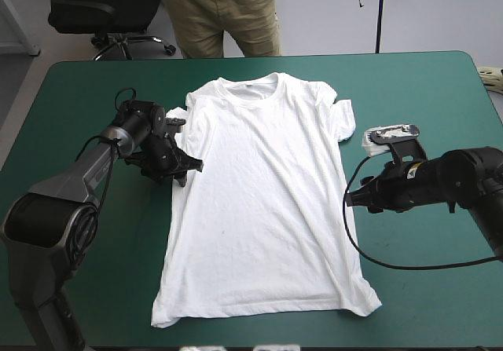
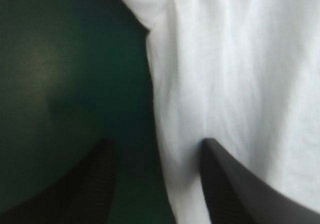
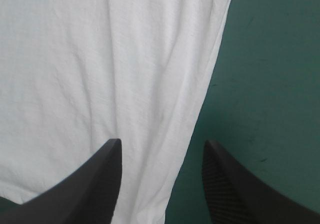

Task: Fold the cloth

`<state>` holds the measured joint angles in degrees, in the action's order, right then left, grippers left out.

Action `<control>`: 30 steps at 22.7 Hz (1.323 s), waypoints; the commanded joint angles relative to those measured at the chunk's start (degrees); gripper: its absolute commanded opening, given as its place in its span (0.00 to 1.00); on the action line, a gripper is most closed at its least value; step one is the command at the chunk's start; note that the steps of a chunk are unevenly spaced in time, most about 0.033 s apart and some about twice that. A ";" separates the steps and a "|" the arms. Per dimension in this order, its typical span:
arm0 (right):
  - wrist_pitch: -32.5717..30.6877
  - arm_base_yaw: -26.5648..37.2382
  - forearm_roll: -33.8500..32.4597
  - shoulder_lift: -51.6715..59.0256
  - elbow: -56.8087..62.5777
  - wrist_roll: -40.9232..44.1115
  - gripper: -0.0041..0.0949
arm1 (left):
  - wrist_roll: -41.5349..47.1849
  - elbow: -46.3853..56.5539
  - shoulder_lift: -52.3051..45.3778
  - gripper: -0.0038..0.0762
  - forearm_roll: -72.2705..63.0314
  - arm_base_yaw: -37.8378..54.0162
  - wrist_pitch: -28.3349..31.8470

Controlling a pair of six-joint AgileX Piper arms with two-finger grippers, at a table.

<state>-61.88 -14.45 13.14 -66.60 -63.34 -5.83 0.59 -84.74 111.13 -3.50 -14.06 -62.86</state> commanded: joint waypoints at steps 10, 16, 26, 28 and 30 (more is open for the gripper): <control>-1.29 -0.04 -5.62 -17.66 -22.96 1.48 0.51 | -1.04 -1.31 -1.82 0.03 -4.04 -0.27 0.62; -1.28 -0.04 -7.33 -28.20 -29.43 1.48 0.51 | -1.04 -1.31 -1.82 0.03 -4.04 -0.27 -0.28; -0.73 -0.04 -10.54 -37.92 -29.51 2.73 0.51 | -1.04 -1.31 -1.82 0.03 -4.04 -0.27 -0.41; -0.08 -0.04 -9.20 -39.08 -29.51 2.73 0.51 | -1.04 -1.31 -1.82 0.03 -4.04 -0.27 -0.41; 1.14 -0.04 -8.19 -40.16 -29.51 2.73 0.51 | -1.04 -1.31 -1.82 0.03 -4.04 -0.27 -0.41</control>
<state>-63.04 -14.45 3.44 -108.48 -90.89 -3.20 -0.60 -85.02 111.30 -5.64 -14.06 -62.67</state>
